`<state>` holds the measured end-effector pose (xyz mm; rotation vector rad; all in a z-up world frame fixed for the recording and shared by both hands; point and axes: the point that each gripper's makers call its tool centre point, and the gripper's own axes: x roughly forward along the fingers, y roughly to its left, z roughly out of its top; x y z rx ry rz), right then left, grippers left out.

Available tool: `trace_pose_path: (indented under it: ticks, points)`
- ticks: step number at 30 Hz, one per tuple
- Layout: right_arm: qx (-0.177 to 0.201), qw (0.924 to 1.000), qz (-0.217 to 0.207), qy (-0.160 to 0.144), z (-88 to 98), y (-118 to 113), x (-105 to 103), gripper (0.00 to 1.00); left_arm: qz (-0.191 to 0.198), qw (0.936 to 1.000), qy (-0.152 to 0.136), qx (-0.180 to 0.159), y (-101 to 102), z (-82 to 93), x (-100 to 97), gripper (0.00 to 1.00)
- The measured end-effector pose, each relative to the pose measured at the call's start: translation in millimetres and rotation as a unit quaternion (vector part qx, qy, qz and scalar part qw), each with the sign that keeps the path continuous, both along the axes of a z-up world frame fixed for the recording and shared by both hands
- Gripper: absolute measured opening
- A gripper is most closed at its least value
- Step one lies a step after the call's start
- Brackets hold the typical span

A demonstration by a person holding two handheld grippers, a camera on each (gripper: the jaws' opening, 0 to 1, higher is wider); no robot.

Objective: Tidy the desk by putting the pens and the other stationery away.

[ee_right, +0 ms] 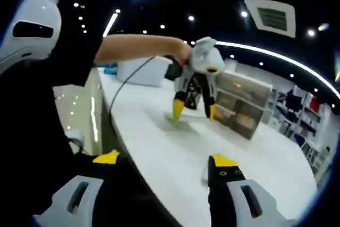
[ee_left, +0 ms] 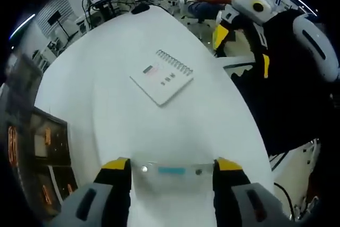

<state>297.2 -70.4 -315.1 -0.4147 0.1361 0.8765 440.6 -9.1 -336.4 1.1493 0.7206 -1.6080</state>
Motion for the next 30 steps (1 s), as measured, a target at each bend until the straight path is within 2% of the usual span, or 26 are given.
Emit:
trace_pose_path:
  ticks: [5, 12, 17, 22, 30]
  points:
    - [-0.029, 0.9993, 0.008, -0.021, 2.7, 7.6, 4.9, 0.62, -0.008, 1.0000, 0.001, -0.005, 0.8, 3.6, -6.3, 0.61]
    - [-0.082, 0.9935, 0.029, -0.074, 7.1, 19.7, 15.1, 0.61, -0.016, 0.9998, 0.006, -0.013, 1.6, 10.2, -15.0, 0.61]
    - [-0.146, 0.9809, 0.048, -0.120, 6.8, 27.0, 25.0, 0.61, -0.019, 0.9996, 0.007, -0.017, 2.3, 13.0, -19.5, 0.61]
    - [-0.178, 0.9705, 0.066, -0.148, 7.1, 34.1, 32.5, 0.60, -0.025, 0.9994, 0.009, -0.024, 2.8, 16.5, -25.5, 0.61]
    - [-0.238, 0.9469, 0.094, -0.194, 3.2, 47.1, 46.9, 0.60, -0.033, 0.9991, 0.007, -0.027, 3.5, 18.5, -33.5, 0.61]
